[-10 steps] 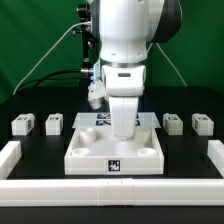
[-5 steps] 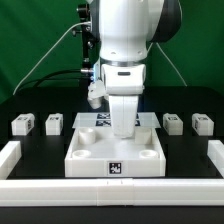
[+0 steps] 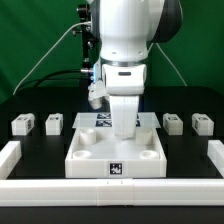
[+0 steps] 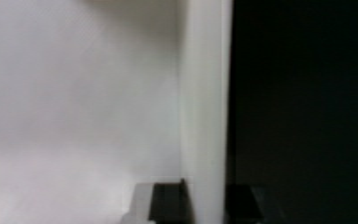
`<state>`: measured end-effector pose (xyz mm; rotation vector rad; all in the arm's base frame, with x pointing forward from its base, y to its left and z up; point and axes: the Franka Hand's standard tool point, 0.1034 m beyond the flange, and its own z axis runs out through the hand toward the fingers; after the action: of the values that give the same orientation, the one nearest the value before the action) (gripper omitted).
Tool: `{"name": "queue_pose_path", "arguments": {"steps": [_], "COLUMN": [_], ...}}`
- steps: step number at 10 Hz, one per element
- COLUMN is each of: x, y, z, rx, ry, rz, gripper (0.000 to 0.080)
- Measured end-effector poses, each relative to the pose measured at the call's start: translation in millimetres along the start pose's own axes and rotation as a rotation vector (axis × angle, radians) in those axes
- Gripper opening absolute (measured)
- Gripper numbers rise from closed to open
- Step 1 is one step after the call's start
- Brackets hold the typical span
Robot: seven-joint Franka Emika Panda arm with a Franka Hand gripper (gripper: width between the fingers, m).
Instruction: Assemble one leg
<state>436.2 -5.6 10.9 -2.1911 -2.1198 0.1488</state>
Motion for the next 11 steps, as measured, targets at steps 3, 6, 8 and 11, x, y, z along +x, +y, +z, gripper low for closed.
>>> {"name": "queue_pose_path", "arguments": {"steps": [3, 6, 8, 11], "x": [14.5, 38.6, 60.2, 69.6], "y": [12.5, 30.5, 40.2, 43.6], "z": [-0.9, -4.0, -7.7, -8.8], "rx": [-0.021, -0.023, -0.019, -0.020], "ry": [0.005, 0.013, 0.016, 0.021], "rz": [-0.018, -0.011, 0.008, 0.064], "gripper": [0.0073, 0.0073, 0.0073, 0.0073]}}
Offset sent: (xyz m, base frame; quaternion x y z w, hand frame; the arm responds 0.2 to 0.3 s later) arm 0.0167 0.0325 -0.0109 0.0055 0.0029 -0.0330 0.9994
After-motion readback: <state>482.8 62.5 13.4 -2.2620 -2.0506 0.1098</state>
